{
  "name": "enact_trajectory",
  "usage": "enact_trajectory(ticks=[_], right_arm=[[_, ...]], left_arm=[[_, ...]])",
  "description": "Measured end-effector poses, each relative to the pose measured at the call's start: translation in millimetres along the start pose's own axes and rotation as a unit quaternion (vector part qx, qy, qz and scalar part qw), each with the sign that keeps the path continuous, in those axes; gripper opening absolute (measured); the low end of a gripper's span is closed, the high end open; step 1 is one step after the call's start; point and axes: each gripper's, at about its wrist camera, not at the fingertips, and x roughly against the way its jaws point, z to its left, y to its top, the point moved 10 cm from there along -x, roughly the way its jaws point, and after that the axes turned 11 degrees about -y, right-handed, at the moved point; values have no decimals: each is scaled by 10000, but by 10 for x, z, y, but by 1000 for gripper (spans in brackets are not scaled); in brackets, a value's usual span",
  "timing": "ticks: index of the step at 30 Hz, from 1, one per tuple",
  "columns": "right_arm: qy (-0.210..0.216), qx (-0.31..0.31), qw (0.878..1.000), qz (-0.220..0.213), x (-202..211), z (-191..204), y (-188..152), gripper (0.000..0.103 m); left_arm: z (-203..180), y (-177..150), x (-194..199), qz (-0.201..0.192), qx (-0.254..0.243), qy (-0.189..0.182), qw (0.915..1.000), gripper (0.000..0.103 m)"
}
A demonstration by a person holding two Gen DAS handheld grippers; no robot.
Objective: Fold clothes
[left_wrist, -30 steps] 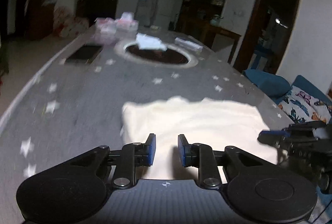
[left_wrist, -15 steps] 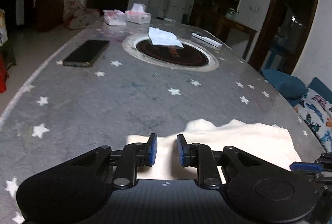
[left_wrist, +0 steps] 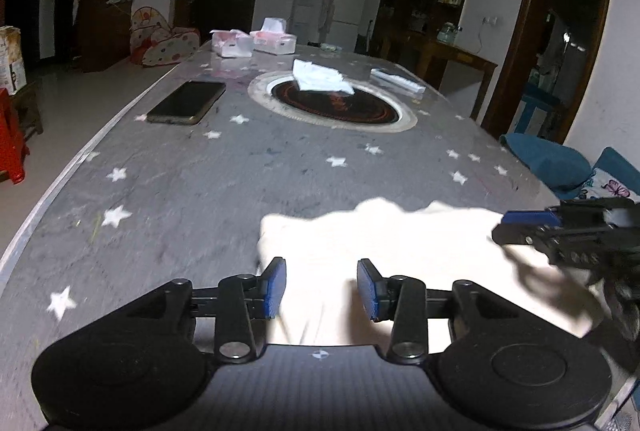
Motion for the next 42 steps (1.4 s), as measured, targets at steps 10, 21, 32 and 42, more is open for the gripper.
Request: enact_trajectory(ticks=[10,21,32,42], right_arm=[[-51,192,9998,-70,25,77,72,43],[122,628,9979,59,-202,470,216,54],[128,733,9972,54,-110,578,273,64],[321,1070,9935,-232,-4,1024,216,66]], left_arm=[[165,-114,72,3,291,210,9994,59],[230,-202,153,-23,336,380,9987,70],[23,-123,250,-212,-28,289,9994,82],[70,-187,304,-203,89,409,9989,82]])
